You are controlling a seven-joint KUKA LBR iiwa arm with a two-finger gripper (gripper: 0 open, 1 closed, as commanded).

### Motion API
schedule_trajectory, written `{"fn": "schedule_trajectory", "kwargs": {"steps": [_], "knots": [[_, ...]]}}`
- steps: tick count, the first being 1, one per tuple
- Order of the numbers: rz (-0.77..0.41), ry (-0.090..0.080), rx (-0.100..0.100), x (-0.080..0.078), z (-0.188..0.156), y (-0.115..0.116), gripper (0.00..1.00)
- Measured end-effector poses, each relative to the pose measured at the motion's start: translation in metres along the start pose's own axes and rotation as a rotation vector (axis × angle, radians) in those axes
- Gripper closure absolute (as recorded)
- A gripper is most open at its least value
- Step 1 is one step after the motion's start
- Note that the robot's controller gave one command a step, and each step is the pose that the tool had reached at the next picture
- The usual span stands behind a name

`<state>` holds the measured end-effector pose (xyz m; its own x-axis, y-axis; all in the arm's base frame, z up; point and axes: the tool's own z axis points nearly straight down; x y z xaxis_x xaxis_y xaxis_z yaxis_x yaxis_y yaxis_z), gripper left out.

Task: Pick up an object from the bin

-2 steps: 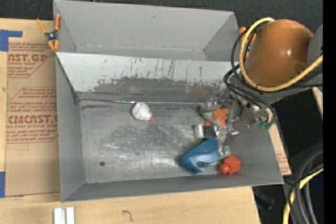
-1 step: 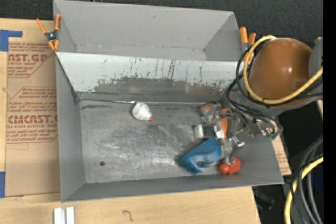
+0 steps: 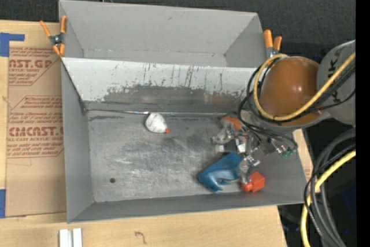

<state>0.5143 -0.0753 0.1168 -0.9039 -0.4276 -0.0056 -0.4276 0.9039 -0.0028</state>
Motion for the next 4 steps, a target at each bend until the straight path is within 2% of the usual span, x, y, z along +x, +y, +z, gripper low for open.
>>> {"fn": "schedule_trajectory", "kwargs": {"steps": [1,2,3,4], "knots": [[-0.470,0.008,-0.009,-0.006,0.014,0.033,1.00],[-0.470,0.008,-0.009,-0.006,0.015,0.033,1.00],[-0.538,-0.009,-0.017,0.001,0.020,0.019,1.00],[-0.555,0.012,0.012,-0.005,0.020,0.030,1.00]]}}
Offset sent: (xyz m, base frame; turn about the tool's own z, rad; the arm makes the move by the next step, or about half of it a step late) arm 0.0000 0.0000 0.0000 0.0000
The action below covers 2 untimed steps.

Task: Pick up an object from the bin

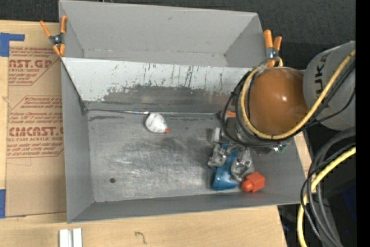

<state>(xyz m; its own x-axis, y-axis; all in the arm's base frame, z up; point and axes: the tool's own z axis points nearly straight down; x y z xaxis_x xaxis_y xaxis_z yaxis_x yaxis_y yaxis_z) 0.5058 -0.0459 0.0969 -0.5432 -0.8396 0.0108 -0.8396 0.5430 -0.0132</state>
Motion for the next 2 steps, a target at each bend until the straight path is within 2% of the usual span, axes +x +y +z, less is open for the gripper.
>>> {"fn": "schedule_trajectory", "kwargs": {"steps": [1,2], "knots": [[0.021,0.027,-0.043,-0.0126,0.0023,-0.0246,1.00],[0.008,0.016,-0.024,-0.0110,0.0016,-0.0210,1.00]]}}
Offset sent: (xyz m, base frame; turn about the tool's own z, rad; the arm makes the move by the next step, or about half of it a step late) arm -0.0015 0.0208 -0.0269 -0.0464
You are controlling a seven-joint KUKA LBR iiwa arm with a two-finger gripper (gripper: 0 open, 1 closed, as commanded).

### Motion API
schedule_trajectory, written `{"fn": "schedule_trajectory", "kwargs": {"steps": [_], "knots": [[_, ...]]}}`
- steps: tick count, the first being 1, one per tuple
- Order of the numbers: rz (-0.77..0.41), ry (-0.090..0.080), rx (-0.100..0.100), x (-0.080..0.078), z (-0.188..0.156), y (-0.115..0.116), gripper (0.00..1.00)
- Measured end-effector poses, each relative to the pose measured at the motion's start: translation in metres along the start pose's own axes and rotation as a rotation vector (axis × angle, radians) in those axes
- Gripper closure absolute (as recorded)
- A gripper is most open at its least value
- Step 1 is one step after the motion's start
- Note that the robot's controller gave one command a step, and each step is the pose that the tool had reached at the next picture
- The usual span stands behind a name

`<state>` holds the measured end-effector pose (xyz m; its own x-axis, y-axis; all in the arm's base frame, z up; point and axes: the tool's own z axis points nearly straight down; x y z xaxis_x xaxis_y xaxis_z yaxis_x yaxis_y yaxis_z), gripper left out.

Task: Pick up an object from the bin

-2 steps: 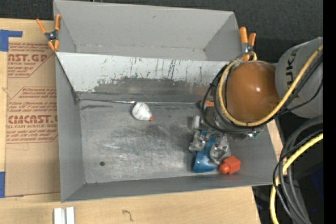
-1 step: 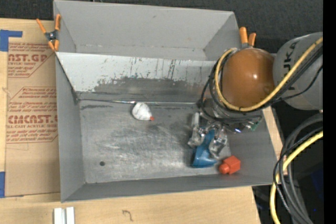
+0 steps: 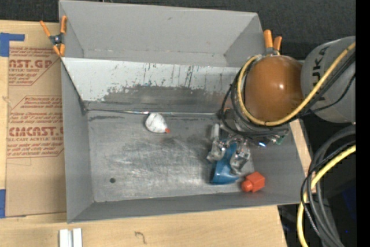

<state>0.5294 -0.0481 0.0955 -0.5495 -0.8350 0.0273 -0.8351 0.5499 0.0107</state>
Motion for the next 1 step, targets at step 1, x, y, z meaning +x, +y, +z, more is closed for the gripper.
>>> {"fn": "schedule_trajectory", "kwargs": {"steps": [1], "knots": [[0.006,-0.026,0.003,0.0082,-0.1920,0.0425,1.00]]}}
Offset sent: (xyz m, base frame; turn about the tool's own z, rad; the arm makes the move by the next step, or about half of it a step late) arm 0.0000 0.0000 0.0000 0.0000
